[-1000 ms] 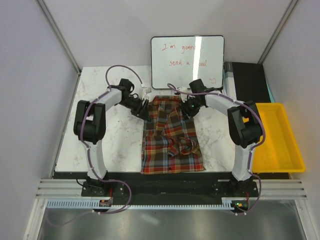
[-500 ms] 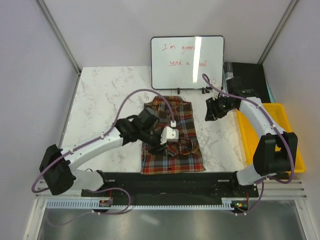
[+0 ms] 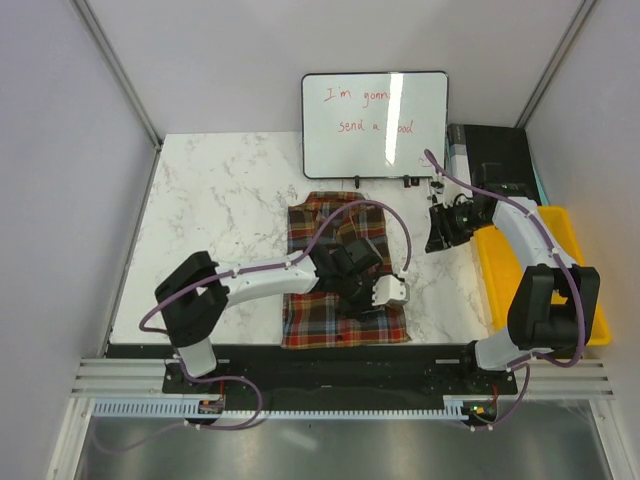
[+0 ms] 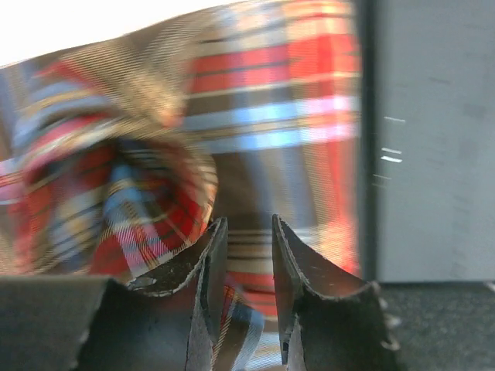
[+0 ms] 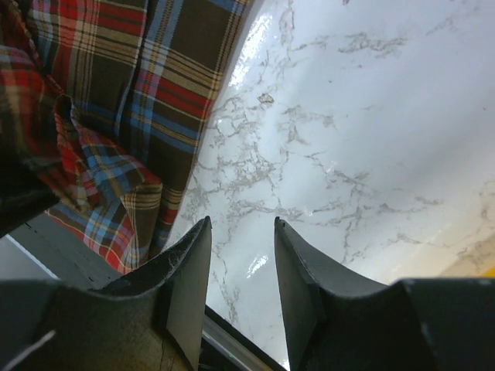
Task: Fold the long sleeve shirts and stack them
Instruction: Fold the shirt
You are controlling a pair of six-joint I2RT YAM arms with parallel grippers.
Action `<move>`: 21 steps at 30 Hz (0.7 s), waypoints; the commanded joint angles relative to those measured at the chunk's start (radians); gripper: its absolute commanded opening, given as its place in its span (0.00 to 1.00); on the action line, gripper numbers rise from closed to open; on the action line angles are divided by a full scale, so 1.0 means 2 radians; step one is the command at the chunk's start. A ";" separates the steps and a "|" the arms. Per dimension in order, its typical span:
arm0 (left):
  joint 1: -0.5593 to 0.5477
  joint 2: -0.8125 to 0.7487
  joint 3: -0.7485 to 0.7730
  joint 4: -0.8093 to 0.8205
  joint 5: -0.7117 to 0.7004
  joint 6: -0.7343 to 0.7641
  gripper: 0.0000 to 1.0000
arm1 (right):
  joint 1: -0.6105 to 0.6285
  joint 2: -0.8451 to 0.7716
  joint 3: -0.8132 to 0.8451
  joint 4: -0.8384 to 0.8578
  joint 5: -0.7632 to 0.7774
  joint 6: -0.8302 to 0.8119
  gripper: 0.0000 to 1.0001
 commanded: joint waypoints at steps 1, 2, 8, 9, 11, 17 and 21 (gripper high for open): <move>0.054 0.044 0.046 0.040 -0.049 -0.004 0.37 | -0.013 -0.004 -0.001 -0.022 -0.019 -0.027 0.46; 0.066 0.049 0.054 0.044 -0.044 -0.001 0.38 | -0.013 -0.010 -0.005 -0.023 -0.020 -0.031 0.46; 0.133 0.095 0.163 0.039 -0.052 0.006 0.51 | -0.013 -0.015 -0.014 -0.020 -0.040 -0.035 0.48; 0.145 0.108 0.190 0.028 -0.053 0.005 0.52 | -0.013 -0.014 -0.014 -0.018 -0.046 -0.035 0.48; 0.158 0.098 0.186 0.007 -0.039 0.007 0.53 | -0.012 -0.017 -0.012 -0.022 -0.059 -0.040 0.46; 0.191 -0.039 0.061 -0.045 0.046 0.004 0.68 | 0.047 -0.032 -0.024 -0.032 -0.094 -0.059 0.50; 0.229 -0.088 -0.015 -0.055 0.079 -0.033 0.72 | 0.096 -0.025 -0.033 0.016 -0.088 -0.027 0.59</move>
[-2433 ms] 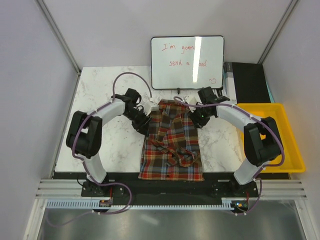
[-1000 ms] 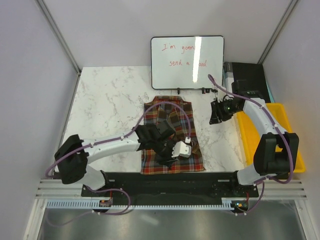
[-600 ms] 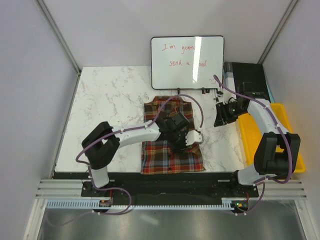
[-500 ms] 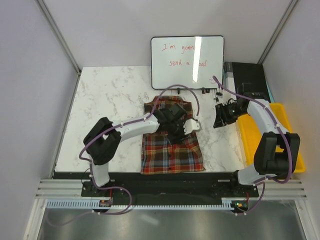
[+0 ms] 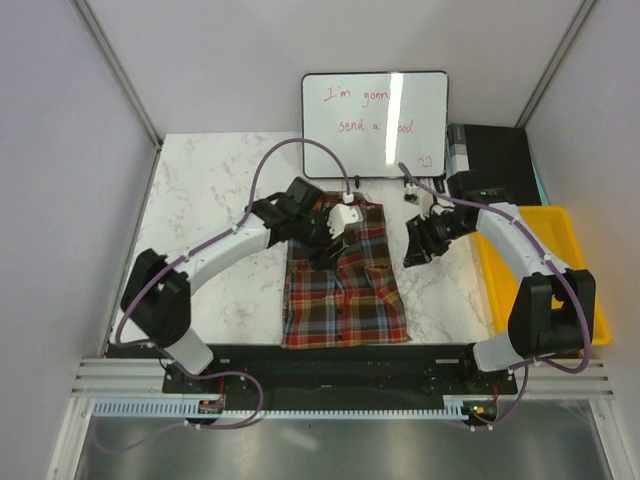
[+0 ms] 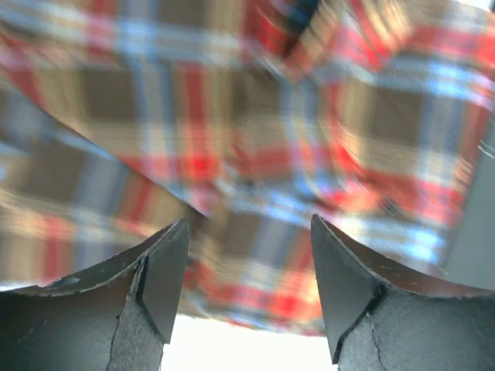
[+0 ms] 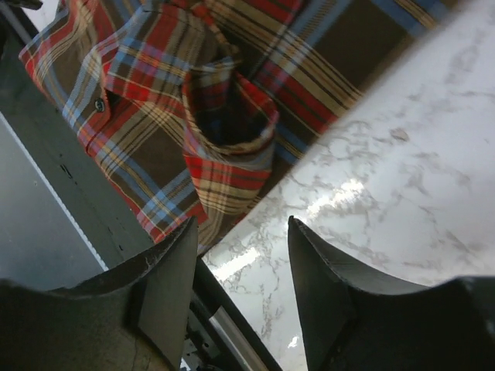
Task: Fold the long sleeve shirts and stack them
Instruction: Fold the shirt
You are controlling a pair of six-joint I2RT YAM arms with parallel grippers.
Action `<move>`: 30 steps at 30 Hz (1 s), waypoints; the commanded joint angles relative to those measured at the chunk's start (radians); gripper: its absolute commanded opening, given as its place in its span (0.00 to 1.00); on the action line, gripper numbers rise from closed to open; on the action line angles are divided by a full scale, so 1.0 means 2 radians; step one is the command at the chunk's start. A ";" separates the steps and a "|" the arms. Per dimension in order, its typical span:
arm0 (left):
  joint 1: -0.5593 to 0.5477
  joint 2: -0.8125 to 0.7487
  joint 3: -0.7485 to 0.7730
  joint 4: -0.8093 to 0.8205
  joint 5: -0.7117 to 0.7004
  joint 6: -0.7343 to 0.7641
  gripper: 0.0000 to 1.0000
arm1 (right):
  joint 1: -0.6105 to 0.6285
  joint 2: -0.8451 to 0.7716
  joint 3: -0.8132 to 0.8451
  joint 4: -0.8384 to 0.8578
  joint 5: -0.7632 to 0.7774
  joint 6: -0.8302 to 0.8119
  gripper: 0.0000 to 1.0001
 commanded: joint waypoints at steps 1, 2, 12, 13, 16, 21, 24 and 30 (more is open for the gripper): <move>0.038 -0.051 -0.066 -0.037 0.061 -0.030 0.72 | 0.041 -0.004 -0.014 0.052 -0.011 0.031 0.62; 0.054 -0.049 -0.077 -0.044 0.064 -0.029 0.72 | 0.048 0.000 -0.011 0.066 -0.001 0.038 0.63; 0.151 0.004 -0.057 -0.064 0.107 -0.049 0.73 | 0.140 0.089 0.065 0.076 0.079 0.121 0.98; 0.151 0.006 -0.057 -0.063 0.110 -0.050 0.74 | 0.143 0.095 0.067 0.078 0.088 0.125 0.97; 0.152 0.024 -0.052 -0.061 0.097 -0.060 0.72 | 0.148 0.112 0.072 0.076 0.108 0.125 0.91; 0.154 0.049 -0.046 -0.060 0.103 -0.057 0.70 | 0.158 0.128 0.068 0.069 0.110 0.117 0.81; 0.153 0.063 -0.047 -0.060 0.105 -0.059 0.69 | 0.165 0.138 0.072 0.059 0.096 0.112 0.79; 0.151 0.078 -0.047 -0.060 0.099 -0.058 0.67 | 0.169 0.166 0.085 0.042 0.074 0.094 0.73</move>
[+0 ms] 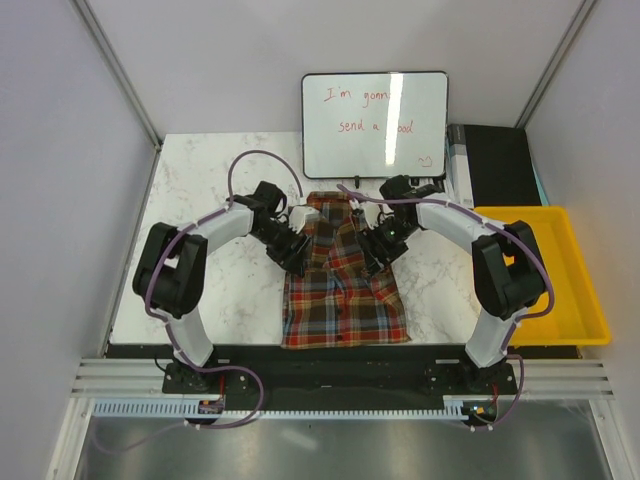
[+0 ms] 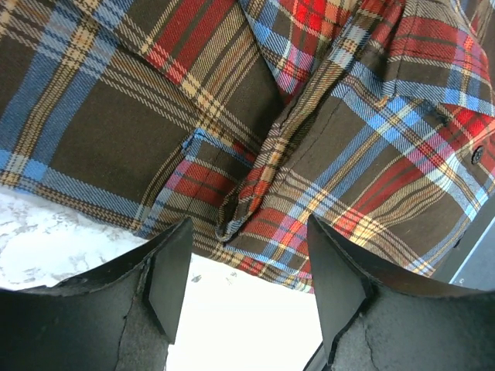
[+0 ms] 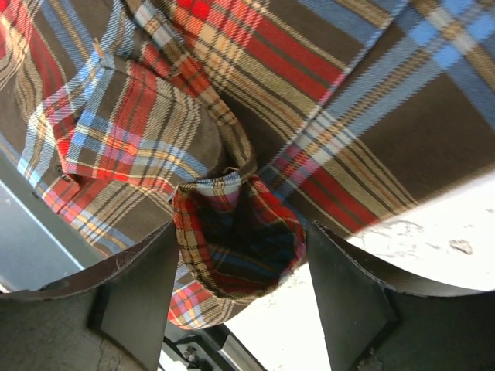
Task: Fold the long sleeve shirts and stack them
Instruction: Fold the shirt
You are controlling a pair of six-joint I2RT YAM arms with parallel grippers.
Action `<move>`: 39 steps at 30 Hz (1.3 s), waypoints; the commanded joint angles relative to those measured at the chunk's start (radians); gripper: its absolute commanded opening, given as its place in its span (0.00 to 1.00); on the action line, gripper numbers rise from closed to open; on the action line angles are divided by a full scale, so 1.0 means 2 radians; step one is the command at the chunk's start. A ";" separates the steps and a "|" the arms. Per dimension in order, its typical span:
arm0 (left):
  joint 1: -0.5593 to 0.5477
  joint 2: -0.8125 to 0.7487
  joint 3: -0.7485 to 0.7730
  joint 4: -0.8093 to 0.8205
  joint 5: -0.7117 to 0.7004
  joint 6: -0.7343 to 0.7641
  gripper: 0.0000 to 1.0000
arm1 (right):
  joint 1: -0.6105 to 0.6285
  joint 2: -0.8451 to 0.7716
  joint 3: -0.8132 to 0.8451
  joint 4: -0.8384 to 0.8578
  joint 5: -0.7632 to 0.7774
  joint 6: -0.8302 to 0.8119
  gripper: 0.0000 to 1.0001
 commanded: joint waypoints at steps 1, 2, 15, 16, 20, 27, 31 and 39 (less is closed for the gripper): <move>-0.003 0.008 0.011 0.000 0.013 -0.013 0.67 | 0.002 0.021 0.033 -0.019 -0.028 -0.016 0.73; -0.002 0.008 0.010 -0.001 0.014 -0.013 0.66 | 0.003 0.024 0.038 -0.035 -0.051 -0.026 0.75; -0.003 -0.005 -0.006 -0.003 0.006 -0.014 0.62 | 0.012 -0.024 0.016 -0.044 0.071 0.032 0.80; -0.003 -0.005 -0.008 -0.003 0.008 -0.013 0.62 | 0.014 -0.024 0.012 -0.042 0.071 0.028 0.79; -0.004 0.005 -0.005 -0.006 0.018 -0.011 0.55 | 0.016 0.014 0.034 -0.041 0.048 0.019 0.71; -0.004 -0.007 -0.001 -0.023 0.043 0.003 0.29 | 0.015 0.038 0.061 -0.040 0.011 -0.035 0.37; -0.002 -0.042 -0.006 -0.040 0.054 0.026 0.07 | 0.013 0.013 0.045 -0.042 -0.007 -0.082 0.12; 0.009 -0.098 -0.020 -0.035 0.047 0.048 0.02 | -0.021 0.006 0.038 -0.052 -0.088 -0.183 0.00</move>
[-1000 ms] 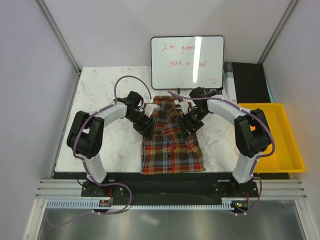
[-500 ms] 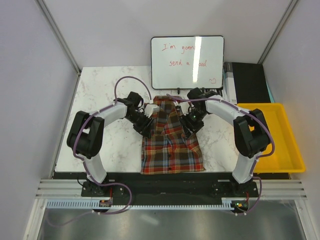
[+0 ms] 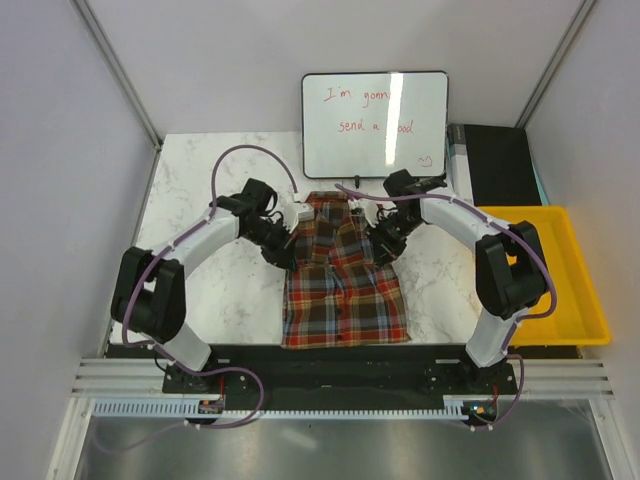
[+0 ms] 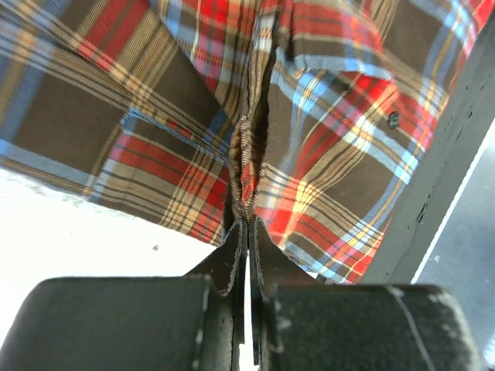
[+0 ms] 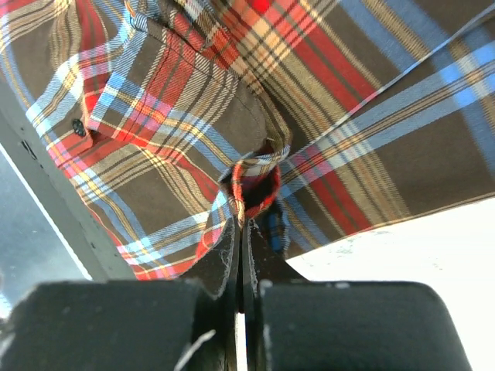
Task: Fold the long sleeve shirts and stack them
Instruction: Fold the shirt
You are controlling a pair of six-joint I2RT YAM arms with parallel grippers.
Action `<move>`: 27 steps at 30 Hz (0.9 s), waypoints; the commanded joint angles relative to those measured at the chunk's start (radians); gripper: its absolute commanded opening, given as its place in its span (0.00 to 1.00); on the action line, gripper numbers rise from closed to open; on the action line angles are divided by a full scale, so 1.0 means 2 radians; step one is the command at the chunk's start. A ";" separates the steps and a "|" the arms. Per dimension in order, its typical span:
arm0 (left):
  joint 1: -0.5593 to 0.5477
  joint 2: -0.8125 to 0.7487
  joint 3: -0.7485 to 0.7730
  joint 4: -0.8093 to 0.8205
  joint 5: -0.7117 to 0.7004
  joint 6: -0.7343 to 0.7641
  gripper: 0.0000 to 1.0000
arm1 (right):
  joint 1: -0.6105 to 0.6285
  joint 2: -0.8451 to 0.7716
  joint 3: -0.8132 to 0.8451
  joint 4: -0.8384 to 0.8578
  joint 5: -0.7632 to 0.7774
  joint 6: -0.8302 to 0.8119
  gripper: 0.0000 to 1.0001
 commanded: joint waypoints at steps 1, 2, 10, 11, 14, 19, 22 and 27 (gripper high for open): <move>0.011 -0.008 0.003 0.002 0.008 0.026 0.02 | -0.023 0.005 0.006 0.008 -0.048 -0.069 0.00; 0.012 -0.002 0.005 0.003 0.005 0.027 0.02 | -0.025 0.023 0.009 0.008 -0.049 -0.073 0.00; 0.054 0.016 0.005 0.019 -0.009 0.041 0.02 | -0.029 0.049 0.009 0.026 -0.057 -0.082 0.00; 0.054 0.011 0.004 0.012 -0.002 0.043 0.02 | -0.029 0.042 0.007 0.026 -0.060 -0.085 0.00; 0.054 0.007 0.003 0.005 0.010 0.050 0.02 | -0.029 0.022 -0.005 0.037 -0.071 -0.078 0.00; 0.050 0.020 0.016 0.006 0.015 0.050 0.02 | -0.029 0.013 0.015 0.048 -0.103 -0.064 0.00; 0.048 0.045 0.030 0.006 0.002 0.046 0.02 | -0.029 0.039 0.011 0.056 -0.082 -0.070 0.00; 0.048 0.074 0.037 0.015 -0.025 0.032 0.08 | -0.029 0.075 -0.019 0.093 -0.044 -0.060 0.06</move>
